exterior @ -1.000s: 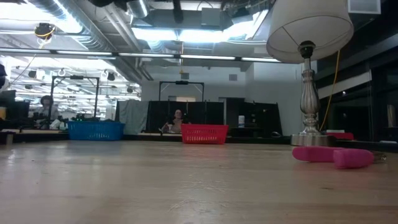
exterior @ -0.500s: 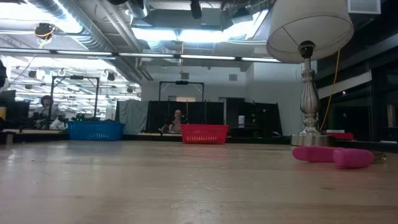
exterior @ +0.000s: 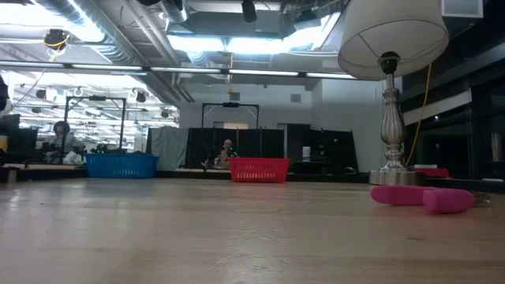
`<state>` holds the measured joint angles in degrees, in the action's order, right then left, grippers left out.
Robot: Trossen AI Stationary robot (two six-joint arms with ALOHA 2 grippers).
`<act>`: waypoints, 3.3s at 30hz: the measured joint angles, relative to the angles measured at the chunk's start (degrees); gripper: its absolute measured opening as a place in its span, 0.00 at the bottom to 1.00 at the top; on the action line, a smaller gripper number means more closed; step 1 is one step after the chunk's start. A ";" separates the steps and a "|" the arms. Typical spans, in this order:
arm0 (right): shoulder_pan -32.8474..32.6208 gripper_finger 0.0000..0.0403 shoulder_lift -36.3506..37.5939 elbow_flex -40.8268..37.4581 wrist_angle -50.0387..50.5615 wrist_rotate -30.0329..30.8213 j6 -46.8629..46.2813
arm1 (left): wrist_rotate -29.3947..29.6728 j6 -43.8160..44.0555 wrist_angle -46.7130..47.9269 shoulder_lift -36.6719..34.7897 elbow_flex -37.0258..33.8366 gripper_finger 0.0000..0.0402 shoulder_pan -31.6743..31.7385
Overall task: Pick & Place School Supplies
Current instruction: Put the pink hole puncher into the orange bin
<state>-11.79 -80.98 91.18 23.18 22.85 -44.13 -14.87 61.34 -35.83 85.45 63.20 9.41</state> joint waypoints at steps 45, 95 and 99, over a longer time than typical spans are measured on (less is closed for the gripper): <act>-22.69 0.10 -6.74 -1.65 45.86 -22.22 -37.80 | 1.07 -50.10 52.60 -23.33 0.00 0.42 17.58; -56.94 0.11 -7.62 -29.73 31.16 -21.34 -87.56 | 21.05 -38.04 52.35 -22.43 -0.02 0.42 4.07; -56.96 0.12 -7.62 -29.76 31.04 -20.96 -86.83 | 21.37 -37.37 52.34 -22.43 -0.02 0.42 4.07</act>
<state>-68.75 -88.60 61.41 54.22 1.88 -130.96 6.50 23.97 16.50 63.02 63.18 13.47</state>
